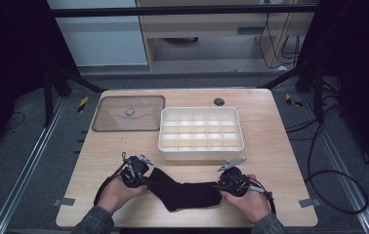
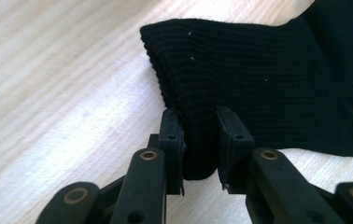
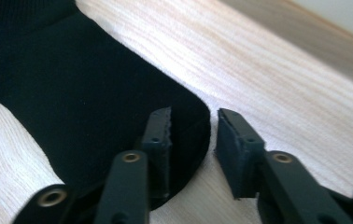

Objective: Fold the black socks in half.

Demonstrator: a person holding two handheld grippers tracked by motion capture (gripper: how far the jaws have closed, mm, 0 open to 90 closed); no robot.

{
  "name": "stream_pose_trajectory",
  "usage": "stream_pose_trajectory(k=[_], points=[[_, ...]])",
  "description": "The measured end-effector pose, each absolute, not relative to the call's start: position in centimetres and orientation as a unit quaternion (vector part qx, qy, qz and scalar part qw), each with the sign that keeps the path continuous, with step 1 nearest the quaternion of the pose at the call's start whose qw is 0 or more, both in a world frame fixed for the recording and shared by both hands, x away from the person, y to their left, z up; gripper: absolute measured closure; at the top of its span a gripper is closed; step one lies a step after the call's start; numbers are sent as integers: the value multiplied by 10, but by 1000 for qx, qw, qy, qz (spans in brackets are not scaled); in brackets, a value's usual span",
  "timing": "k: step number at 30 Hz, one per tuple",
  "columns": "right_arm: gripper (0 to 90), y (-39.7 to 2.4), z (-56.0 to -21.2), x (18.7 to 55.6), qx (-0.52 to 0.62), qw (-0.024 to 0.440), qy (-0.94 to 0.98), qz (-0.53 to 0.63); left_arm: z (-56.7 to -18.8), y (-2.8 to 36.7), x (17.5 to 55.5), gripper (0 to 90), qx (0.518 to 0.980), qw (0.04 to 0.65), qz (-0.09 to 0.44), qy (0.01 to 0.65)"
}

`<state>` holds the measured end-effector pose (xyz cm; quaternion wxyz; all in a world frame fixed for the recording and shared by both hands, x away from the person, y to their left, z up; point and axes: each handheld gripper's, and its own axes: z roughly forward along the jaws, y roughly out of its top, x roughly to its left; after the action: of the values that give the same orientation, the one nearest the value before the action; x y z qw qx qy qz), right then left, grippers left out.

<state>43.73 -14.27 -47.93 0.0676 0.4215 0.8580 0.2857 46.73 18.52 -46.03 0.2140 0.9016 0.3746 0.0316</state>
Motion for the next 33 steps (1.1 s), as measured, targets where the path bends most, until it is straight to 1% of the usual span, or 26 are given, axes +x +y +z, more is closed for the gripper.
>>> stream_pose_trajectory(k=[2, 4, 5, 6, 9, 10, 11, 13, 16, 19, 33], points=[[606, -143, -477, 437, 425, 69, 855, 289, -459, 188, 467, 735, 898, 220, 32, 379], [603, -143, -476, 437, 424, 73, 854, 293, -457, 190, 467, 735, 899, 218, 34, 377], [626, -143, -474, 436, 423, 72, 855, 292, -455, 191, 467, 735, 900, 217, 36, 377], [626, -143, -474, 436, 423, 72, 855, 292, -455, 191, 467, 736, 900, 217, 36, 377], [664, -143, -475, 435, 417, 70, 859, 288, -453, 194, 467, 736, 899, 218, 41, 377], [681, -142, -476, 435, 417, 66, 859, 289, -452, 196, 468, 736, 899, 219, 41, 378], [719, -141, -476, 436, 413, 64, 861, 290, -450, 199, 468, 736, 898, 219, 43, 379], [732, -140, -477, 436, 410, 64, 862, 291, -449, 200, 468, 735, 897, 221, 44, 380], [787, -134, -477, 436, 403, 57, 867, 289, -447, 205, 468, 732, 894, 228, 47, 384], [807, -131, -478, 436, 401, 55, 868, 287, -445, 207, 468, 729, 892, 233, 47, 385], [826, -126, -480, 436, 396, 55, 870, 289, -438, 203, 469, 729, 893, 238, 52, 379]])
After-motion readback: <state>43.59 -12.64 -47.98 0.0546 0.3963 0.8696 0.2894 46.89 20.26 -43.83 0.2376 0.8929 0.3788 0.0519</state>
